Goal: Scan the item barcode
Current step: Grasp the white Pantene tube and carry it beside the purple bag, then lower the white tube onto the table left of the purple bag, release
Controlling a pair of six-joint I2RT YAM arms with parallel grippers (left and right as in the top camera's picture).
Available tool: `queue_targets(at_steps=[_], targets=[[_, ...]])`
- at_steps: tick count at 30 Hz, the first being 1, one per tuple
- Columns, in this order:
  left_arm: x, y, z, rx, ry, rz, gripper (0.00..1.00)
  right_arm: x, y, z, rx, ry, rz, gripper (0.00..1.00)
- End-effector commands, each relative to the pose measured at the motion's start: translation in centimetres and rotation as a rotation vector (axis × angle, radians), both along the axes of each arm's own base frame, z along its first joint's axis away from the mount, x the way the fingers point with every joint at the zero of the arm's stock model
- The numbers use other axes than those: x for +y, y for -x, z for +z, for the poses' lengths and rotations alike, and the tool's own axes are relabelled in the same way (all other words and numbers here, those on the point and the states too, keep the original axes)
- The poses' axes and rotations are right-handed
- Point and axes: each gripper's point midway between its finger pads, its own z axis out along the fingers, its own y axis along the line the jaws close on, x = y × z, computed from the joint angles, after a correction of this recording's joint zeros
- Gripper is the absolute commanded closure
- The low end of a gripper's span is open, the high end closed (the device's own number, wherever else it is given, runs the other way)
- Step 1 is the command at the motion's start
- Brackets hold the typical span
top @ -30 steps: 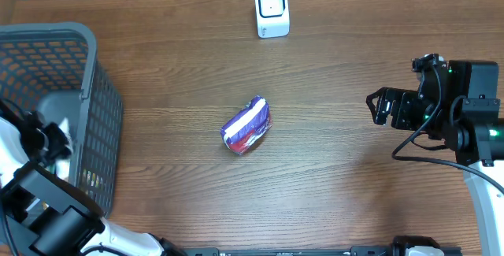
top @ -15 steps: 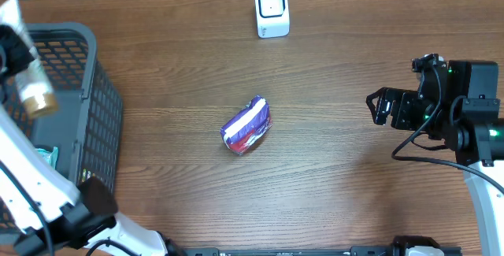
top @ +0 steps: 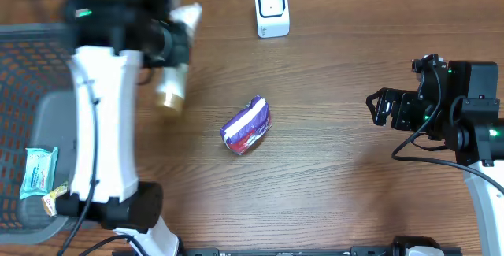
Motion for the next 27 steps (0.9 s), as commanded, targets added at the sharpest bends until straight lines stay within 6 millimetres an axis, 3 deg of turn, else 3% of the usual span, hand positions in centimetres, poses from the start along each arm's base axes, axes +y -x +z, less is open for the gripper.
queue_targets(at_steps=[1, 8, 13, 14, 18, 22, 24, 27], targets=[[-1.6, -0.3, -7.1, 0.144, -0.113, -0.025, 0.96, 0.2, -0.5, 0.8, -0.021, -0.004, 0.007, 0.02], [-4.7, 1.1, -17.3, 0.269, -0.143, -0.086, 0.96, 0.2, -0.5, 0.1, 0.010, -0.005, 0.008, 0.02], [-8.0, 3.1, -22.2, 0.316, -0.067, -0.092, 0.96, 0.2, -0.5, 0.0, 0.010, -0.005, 0.007, 0.02], [-9.5, 3.8, -23.4, 0.328, -0.022, -0.083, 0.96, 0.2, -0.5, 0.0, 0.011, -0.005, 0.008, 0.02], [-12.4, 4.4, -24.5, 0.337, 0.091, -0.022, 0.96, 0.2, -0.5, 0.0, 0.011, -0.005, 0.007, 0.02], [-14.7, 3.4, -24.0, 0.308, 0.206, 0.031, 0.96, 0.2, -0.5, 0.0, 0.011, -0.005, 0.007, 0.02], [-15.1, 2.8, -23.8, 0.285, 0.224, 0.028, 0.96, 0.2, -0.5, 0.0, 0.011, -0.005, 0.007, 0.02], [-13.5, 1.9, -24.1, 0.227, 0.129, -0.009, 0.96, 0.2, -0.4, 0.0, 0.015, -0.006, 0.007, 0.02]])
